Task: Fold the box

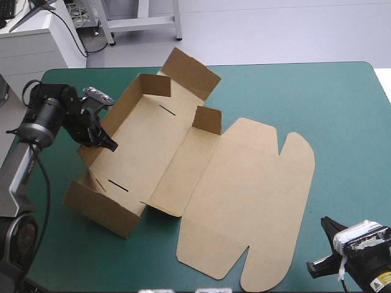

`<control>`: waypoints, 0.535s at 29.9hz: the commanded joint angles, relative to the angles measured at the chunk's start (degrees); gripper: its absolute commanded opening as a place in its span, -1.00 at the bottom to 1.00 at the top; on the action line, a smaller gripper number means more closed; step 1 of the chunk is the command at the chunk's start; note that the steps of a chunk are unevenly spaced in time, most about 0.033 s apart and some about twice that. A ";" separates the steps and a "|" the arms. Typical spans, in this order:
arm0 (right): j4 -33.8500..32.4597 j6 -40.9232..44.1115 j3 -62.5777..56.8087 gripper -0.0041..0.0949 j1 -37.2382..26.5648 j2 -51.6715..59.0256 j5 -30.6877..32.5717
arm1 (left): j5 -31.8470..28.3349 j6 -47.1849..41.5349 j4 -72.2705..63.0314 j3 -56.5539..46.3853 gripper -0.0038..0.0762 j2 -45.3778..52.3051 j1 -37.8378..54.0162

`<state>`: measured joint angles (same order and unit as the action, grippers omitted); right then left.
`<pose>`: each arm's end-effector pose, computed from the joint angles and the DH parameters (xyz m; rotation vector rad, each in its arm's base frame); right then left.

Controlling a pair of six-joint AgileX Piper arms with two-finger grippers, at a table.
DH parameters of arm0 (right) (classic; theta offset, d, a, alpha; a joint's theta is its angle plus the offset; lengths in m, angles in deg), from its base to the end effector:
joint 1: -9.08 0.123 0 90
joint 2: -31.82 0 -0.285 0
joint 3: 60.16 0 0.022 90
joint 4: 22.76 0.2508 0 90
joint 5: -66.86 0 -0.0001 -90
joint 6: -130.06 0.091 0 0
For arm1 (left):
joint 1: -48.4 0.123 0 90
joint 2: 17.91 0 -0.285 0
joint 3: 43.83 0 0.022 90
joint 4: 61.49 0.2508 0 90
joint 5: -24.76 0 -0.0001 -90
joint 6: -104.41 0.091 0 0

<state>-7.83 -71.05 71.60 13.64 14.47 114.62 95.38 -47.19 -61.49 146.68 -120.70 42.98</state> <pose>0.0283 0.0197 0.2976 -0.3879 1.9165 0.1147 0.3397 -0.0322 0.3259 0.8284 2.7248 0.0853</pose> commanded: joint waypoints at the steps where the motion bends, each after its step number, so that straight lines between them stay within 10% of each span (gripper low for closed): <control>1: 1.13 -0.13 0.71 -0.96 -0.35 -0.78 -2.78 | 3.60 0.82 6.48 4.95 -0.92 0.33 -6.36; 16: 2.69 -0.13 0.71 -0.96 -0.35 -0.78 -1.44 | -11.21 0.18 37.47 5.89 -0.92 -3.09 -24.55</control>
<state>-6.62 -71.05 71.12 13.64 14.47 116.97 87.30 -47.44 -28.19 150.73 -126.41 20.36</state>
